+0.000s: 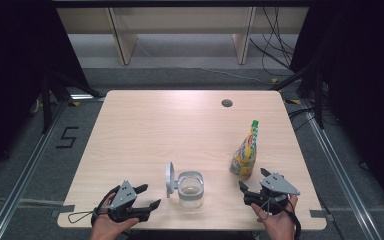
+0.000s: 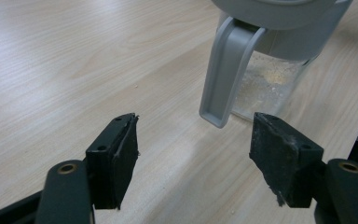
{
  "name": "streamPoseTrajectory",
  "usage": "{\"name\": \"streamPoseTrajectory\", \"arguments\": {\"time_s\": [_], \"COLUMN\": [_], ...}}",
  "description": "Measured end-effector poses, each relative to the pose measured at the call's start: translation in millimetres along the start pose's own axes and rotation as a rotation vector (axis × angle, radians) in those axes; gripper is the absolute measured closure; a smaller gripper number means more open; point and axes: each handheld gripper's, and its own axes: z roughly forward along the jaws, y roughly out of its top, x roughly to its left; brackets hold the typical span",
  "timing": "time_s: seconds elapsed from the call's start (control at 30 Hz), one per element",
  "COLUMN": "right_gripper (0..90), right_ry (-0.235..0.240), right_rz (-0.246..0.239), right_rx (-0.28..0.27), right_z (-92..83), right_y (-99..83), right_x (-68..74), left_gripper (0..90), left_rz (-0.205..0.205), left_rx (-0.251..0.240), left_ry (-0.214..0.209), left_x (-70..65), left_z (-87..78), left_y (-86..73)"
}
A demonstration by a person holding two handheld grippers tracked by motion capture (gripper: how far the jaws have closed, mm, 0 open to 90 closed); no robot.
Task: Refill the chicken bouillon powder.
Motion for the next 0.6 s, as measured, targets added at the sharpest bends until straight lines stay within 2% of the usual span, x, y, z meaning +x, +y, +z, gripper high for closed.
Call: {"name": "streamPoseTrajectory", "arguments": {"time_s": [0.03, 0.1, 0.13, 0.17, 0.23, 0.27, 0.3, 0.33, 0.37, 0.43, 0.6], "right_gripper": [16.6, 16.3, 15.7, 15.8, 15.8, 15.7, 15.8, 15.8, 15.8, 15.7, 15.7], "right_ry": [-0.005, -0.014, -0.027, -0.029, -0.031, -0.032, -0.036, -0.038, -0.050, -0.047, -0.046], "right_rz": [0.013, 0.007, 0.019, 0.015, 0.033, 0.041, 0.040, 0.037, 0.015, 0.020, 0.037], "right_rx": [0.002, -0.015, -0.011, -0.018, -0.022, -0.026, -0.028, -0.022, -0.036, -0.027, -0.048], "right_z": [0.2, 3.5, 4.5, 7.7, 11.5, 13.6, 15.7, 16.9, 19.4, 21.2, 29.6], "right_y": [0.1, 0.5, 1.0, 1.1, 1.8, 2.2, 2.6, 3.4, 3.3, 4.1, 5.8], "right_x": [0.1, -2.4, -3.3, -5.5, -8.4, -9.1, -9.7, -9.6, -9.9, -8.7, -8.6], "left_gripper": [31.1, 29.9, 28.7, 27.4, 26.8, 25.3, 24.2, 24.0, 24.1, 24.1, 24.2], "left_rz": [0.013, 0.016, -0.001, 0.010, 0.000, -0.019, -0.009, -0.022, -0.022, -0.029, -0.020], "left_rx": [-0.005, 0.001, -0.003, 0.011, -0.004, -0.010, -0.010, -0.006, -0.008, -0.010, -0.005], "left_ry": [-0.001, 0.003, 0.011, 0.019, 0.009, 0.014, 0.013, 0.016, 0.019, 0.020, 0.020], "left_x": [0.8, 0.6, -0.4, 0.4, -0.8, -1.8, -0.8, -1.3, -1.0, -1.1, -0.8], "left_z": [0.2, -0.5, -0.2, -0.5, 0.4, 1.3, 1.7, 1.8, 2.1, 2.6, 2.7], "left_y": [0.0, 0.6, 0.6, 1.1, 1.1, 0.7, 0.7, 0.5, 0.5, 0.3, 0.2]}}
